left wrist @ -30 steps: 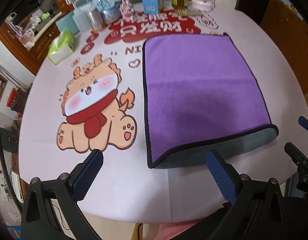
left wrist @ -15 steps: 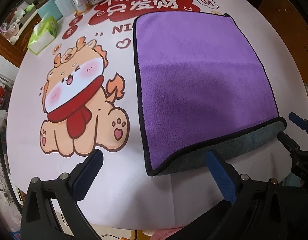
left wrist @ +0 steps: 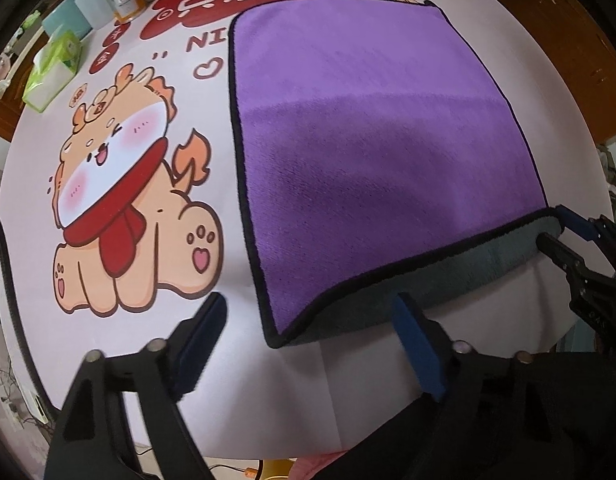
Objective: Fold towel
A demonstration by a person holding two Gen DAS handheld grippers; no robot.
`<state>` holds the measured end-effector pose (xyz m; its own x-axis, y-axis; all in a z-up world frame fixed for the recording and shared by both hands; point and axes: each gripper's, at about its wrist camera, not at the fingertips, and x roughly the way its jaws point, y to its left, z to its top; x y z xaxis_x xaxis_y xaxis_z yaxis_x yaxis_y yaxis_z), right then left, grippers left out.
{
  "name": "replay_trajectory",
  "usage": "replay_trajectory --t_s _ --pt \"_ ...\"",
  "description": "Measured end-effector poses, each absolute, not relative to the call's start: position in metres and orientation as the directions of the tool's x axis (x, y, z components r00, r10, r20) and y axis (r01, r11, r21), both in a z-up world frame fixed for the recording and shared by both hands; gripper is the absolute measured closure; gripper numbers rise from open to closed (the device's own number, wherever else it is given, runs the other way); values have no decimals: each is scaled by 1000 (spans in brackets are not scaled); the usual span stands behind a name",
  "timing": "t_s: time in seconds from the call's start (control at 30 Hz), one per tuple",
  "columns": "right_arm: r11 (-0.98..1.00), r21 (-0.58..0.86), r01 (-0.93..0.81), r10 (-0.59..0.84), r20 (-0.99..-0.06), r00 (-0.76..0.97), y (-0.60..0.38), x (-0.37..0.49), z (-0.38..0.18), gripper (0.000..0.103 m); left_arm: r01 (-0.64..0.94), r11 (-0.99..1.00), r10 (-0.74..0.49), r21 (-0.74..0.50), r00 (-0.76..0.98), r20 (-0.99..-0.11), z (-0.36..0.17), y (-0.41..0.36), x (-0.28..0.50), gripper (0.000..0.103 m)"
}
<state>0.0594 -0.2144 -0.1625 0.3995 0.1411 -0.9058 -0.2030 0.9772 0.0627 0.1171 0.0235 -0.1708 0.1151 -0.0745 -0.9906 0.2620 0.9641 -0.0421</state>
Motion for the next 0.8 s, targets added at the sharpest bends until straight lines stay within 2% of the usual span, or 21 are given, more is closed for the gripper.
replay_trajectory --t_s 0.37,0.5,0.6,0.8 --pt "980 49 -193 126 -903 412 -216 54 -161 64 279 958 -94 -65 93 -991 -175 22 117 67" --pt "980 48 -193 126 -902 413 -217 54 -160 69 287 955 -101 -71 92 -991 -180 18 116 87" --pt "981 45 -190 122 -900 417 -218 52 -159 74 294 953 -101 -70 92 -991 -182 15 112 93" --pt "983 38 -180 112 -900 422 -219 48 -157 86 301 951 -102 -68 99 -990 -181 11 107 96"
